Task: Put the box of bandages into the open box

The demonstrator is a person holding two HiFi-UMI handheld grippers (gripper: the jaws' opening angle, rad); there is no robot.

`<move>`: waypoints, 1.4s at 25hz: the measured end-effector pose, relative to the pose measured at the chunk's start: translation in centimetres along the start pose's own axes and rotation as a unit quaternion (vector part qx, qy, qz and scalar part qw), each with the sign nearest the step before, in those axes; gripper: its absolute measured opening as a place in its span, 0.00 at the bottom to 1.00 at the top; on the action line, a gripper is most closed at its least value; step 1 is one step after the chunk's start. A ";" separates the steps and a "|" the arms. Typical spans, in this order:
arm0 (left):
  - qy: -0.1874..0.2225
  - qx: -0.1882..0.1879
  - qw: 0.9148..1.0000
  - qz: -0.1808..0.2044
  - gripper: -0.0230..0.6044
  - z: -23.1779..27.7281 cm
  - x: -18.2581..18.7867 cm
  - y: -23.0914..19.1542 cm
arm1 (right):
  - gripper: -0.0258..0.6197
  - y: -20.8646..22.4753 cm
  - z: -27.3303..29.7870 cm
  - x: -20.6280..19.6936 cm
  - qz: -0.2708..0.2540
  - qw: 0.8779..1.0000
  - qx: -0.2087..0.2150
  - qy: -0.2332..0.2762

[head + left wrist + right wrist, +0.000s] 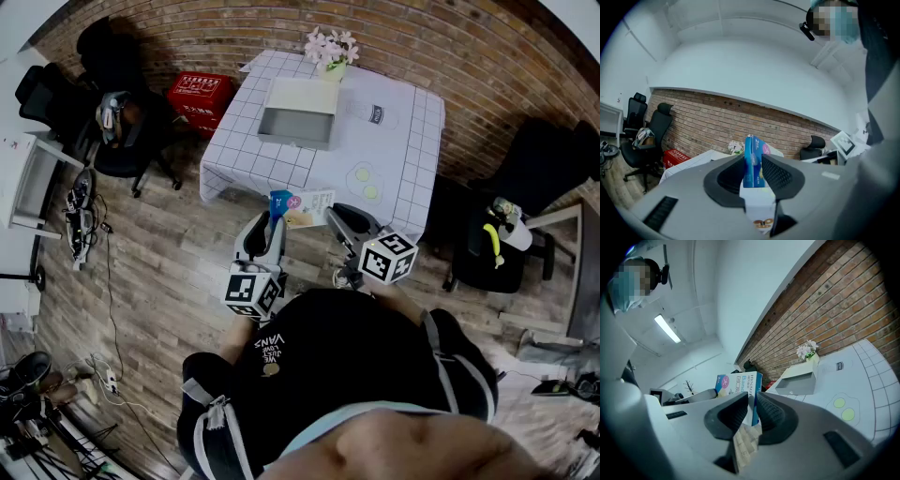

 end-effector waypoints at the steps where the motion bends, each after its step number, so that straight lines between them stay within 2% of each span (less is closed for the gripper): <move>1: -0.001 0.000 1.000 0.000 0.23 0.1 0.0 0.0 | 0.12 0.1 0.0 0.0 0.000 1.000 0.000 0.000; 10: -0.006 0.006 1.000 -0.003 0.23 2.2 -0.4 0.9 | 0.13 2.2 0.2 1.4 0.000 1.000 0.013 0.008; 19: -0.004 0.039 0.999 -0.013 0.23 5.2 -1.3 2.5 | 0.13 5.9 0.3 3.0 0.004 0.999 0.038 -0.022; 26: -0.005 0.079 0.996 -0.027 0.23 7.0 -2.6 4.0 | 0.13 8.9 0.8 4.2 0.003 0.996 0.062 -0.060; 35: -0.016 0.089 0.995 -0.037 0.23 9.5 -3.3 2.5 | 0.13 10.8 2.8 4.8 0.008 0.996 0.061 -0.067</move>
Point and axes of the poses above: the fingertips, and each gripper's own axes: z forward along the fingers, y to its right, x out of its top, the point moved 10 cm from there along -z, backward along the fingers, and after that the axes turned 5 degrees about y, right-handed, at the moved point
